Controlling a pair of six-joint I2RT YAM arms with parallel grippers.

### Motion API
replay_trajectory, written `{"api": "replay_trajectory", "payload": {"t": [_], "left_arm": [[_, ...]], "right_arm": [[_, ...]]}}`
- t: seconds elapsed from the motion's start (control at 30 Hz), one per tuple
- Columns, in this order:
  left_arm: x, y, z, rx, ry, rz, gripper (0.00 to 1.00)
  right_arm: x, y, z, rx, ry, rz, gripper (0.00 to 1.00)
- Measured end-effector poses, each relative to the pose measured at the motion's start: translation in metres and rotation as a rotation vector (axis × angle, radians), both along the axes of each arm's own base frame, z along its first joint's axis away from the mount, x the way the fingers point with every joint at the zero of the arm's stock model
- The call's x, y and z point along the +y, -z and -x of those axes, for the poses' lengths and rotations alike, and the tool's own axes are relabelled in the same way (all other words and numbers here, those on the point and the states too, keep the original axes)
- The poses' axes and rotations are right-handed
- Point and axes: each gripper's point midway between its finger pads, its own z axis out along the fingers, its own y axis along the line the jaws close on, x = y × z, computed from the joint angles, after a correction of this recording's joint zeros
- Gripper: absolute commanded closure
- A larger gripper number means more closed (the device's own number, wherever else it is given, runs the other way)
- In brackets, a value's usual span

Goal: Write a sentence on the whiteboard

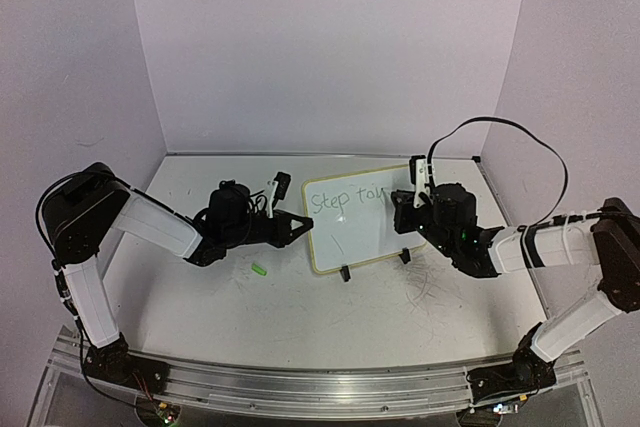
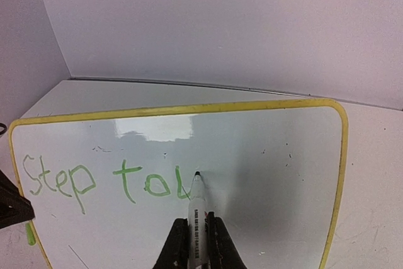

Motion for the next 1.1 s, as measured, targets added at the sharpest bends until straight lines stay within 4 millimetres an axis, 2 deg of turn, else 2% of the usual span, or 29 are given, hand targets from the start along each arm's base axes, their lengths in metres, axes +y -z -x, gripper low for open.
{"api": "replay_trajectory", "payload": {"t": [0.5,0.73,1.1], "left_arm": [[0.000,0.000,0.000,0.000,0.001,0.000,1.00],[0.000,0.000,0.000,0.000,0.001,0.000,1.00],[0.000,0.000,0.000,0.000,0.002,0.000,1.00]], "right_arm": [[-0.008,0.018,0.010,0.051,0.008,-0.006,1.00],[-0.008,0.016,0.009,0.045,0.011,-0.003,1.00],[-0.008,-0.001,-0.003,0.000,0.051,-0.005,1.00]]}}
